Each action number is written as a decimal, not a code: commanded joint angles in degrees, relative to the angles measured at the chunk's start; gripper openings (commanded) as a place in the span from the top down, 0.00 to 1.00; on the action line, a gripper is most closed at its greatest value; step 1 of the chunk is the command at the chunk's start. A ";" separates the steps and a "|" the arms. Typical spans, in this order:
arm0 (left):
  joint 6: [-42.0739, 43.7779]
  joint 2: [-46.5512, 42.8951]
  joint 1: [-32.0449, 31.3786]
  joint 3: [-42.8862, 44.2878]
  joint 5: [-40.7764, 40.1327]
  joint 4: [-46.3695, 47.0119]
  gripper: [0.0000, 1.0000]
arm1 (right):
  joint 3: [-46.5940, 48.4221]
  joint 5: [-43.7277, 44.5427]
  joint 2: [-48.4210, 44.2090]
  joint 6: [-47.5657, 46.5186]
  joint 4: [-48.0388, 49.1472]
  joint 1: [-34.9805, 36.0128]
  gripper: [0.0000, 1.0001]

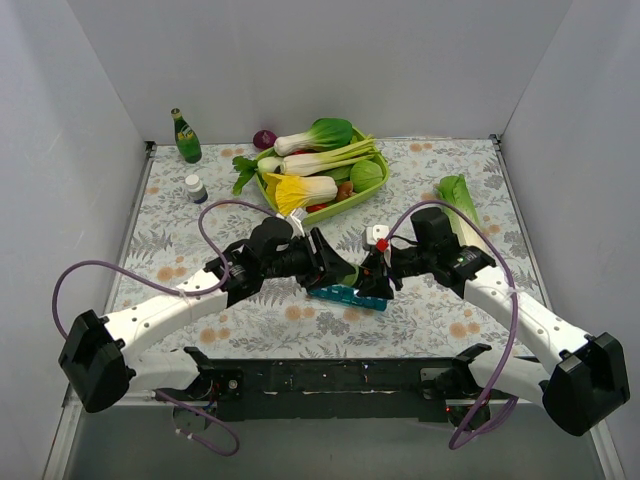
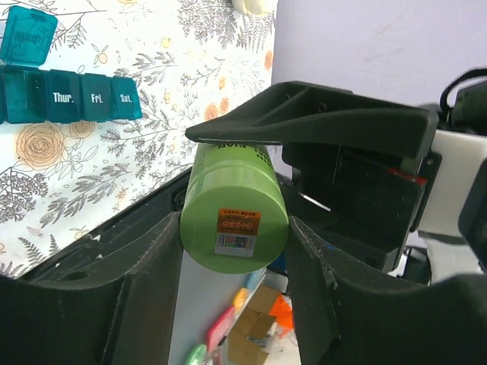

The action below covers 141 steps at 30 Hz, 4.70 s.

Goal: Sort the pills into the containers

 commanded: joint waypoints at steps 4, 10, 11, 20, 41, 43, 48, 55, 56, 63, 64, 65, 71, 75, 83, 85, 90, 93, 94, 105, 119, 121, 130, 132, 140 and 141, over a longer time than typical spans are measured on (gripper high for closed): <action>-11.61 -1.10 -0.42 1.83 8.62 6.15 0.16 | -1.07 3.56 -1.15 0.42 2.42 -0.87 0.99; 7.50 -9.61 2.04 -3.79 13.54 8.63 0.02 | -0.54 1.62 -1.15 -0.72 1.46 -1.05 0.98; 12.16 -10.41 2.39 -3.54 13.03 6.35 0.02 | -0.46 1.19 -1.24 -1.42 1.19 -1.05 0.98; 69.56 -19.28 2.22 -8.97 18.56 2.36 0.02 | -0.54 -7.43 -1.59 -8.89 -4.08 -1.05 0.98; 84.55 -2.34 0.46 -1.16 24.80 9.23 0.14 | -0.72 -9.89 -1.07 -10.31 -5.23 -1.05 0.97; 83.93 -1.64 -0.15 -0.64 24.98 9.32 0.18 | -0.72 -9.98 -0.98 -10.31 -5.23 -1.05 0.97; 79.98 1.52 -0.42 0.77 24.81 9.14 0.77 | -0.63 -9.72 -0.98 -9.87 -5.05 -1.05 0.97; 53.92 -1.01 -0.07 -1.94 17.09 16.77 1.00 | -1.42 -1.12 -2.03 -6.10 -1.29 -1.14 0.98; 48.91 -1.80 -0.07 -3.95 15.42 19.66 1.00 | -1.42 1.94 -2.03 -5.57 -0.84 -1.40 0.98; -6.77 -2.69 -0.07 -1.87 6.34 10.55 1.00 | -1.42 6.80 -1.86 -3.63 1.27 -1.58 0.98; -11.12 -2.43 -0.94 -1.86 6.17 10.72 1.00 | -1.33 6.81 -1.59 -3.45 1.36 -1.58 0.99; -14.13 -2.42 -1.03 -2.13 6.26 11.86 1.00 | -1.16 6.98 -1.42 -3.36 1.54 -1.58 0.99; -18.82 -1.99 -1.04 1.21 3.63 8.01 1.00 | -0.72 7.86 -1.59 -3.36 0.75 -1.66 0.99; -18.64 -3.04 -0.51 0.86 3.09 6.16 1.00 | -1.68 8.04 -2.56 -3.80 0.84 -1.75 0.99; -19.61 -4.89 1.60 -4.41 7.31 11.67 0.97 | -1.68 6.81 -2.38 -4.07 0.92 -1.84 0.99; -16.72 -4.45 1.78 -4.76 8.54 14.58 0.72 | -1.68 6.63 -2.56 -3.98 0.75 -1.84 0.99; -11.18 -4.18 1.86 -3.01 12.15 16.62 0.32 | -1.68 5.93 -2.56 -3.98 0.66 -1.93 0.99; -5.64 -5.41 1.95 -2.13 13.28 13.63 0.05 | -1.68 5.40 -2.56 -3.89 0.57 -2.10 0.99; -3.89 -5.93 1.95 -2.22 13.81 13.63 0.02 | -1.68 5.14 -2.56 -3.89 0.57 -2.10 0.99; 49.74 -16.83 1.87 -2.65 15.83 -4.22 0.02 | -2.04 -1.45 -2.91 -6.17 -1.18 -2.28 0.99; 91.04 -10.52 0.02 -6.26 15.49 13.08 0.02 | -1.95 -5.32 -2.47 -8.20 -3.21 -2.37 0.99; 91.22 -8.23 -0.51 -5.47 15.40 13.89 0.02 | -1.86 -5.41 -2.30 -8.11 -3.21 -2.37 0.99; 87.89 -2.87 -3.41 -4.59 14.08 17.58 0.03 | -2.04 -5.67 -2.21 -7.93 -2.86 -2.37 0.98; 87.10 -2.08 -3.76 -3.89 13.91 17.49 0.07 | -2.04 -5.76 -2.12 -7.67 -2.94 -2.37 0.98; 85.34 1.35 -4.02 -0.55 14.79 12.14 0.49 | -2.04 -5.50 -2.47 -7.67 -3.03 -2.37 0.98; 84.99 1.44 -4.02 -0.37 14.70 11.52 0.63 | -2.12 -5.41 -2.47 -7.76 -3.03 -2.37 0.98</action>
